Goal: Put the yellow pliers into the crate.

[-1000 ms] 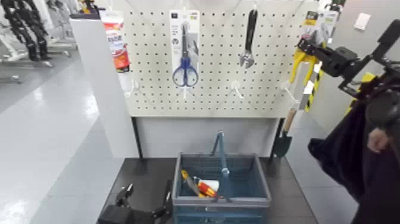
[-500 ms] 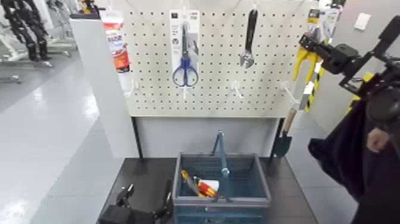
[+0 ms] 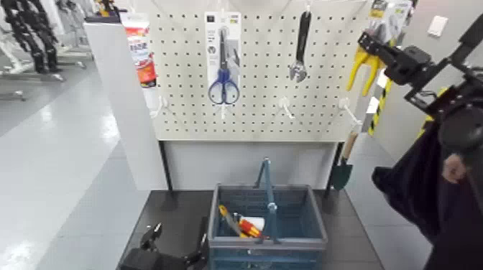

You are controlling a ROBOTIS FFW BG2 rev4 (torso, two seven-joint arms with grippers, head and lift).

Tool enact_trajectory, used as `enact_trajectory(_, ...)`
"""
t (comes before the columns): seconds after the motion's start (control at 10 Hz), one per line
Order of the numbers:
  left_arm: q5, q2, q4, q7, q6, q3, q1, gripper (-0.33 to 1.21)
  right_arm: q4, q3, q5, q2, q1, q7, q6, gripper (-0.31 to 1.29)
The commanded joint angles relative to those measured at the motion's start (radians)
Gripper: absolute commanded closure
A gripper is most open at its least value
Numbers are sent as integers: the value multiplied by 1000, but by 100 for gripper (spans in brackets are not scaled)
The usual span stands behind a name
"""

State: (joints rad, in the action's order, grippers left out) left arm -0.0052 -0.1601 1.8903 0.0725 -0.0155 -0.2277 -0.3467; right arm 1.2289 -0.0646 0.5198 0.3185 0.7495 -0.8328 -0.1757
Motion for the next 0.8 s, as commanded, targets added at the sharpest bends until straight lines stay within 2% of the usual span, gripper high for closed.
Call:
enact_trajectory(0.1,5,-6,3,1,6,-4,0,22,202,-60,-10,-32,-91,30,-57,112)
enact_trajectory(0.2,7,-6,3,1,6,-4,-2,22,239,-61,-7,-36,-110,32,-64,112)
enact_trajectory(0.4,10,-12,3,1,11,-7,2,22,281,-55,13,-65,-141,35,-65,111)
enact_trajectory(0.8,10,-9,3,4,15,-5,2,22,377,-37,23,-121,-211,52,-76,111)
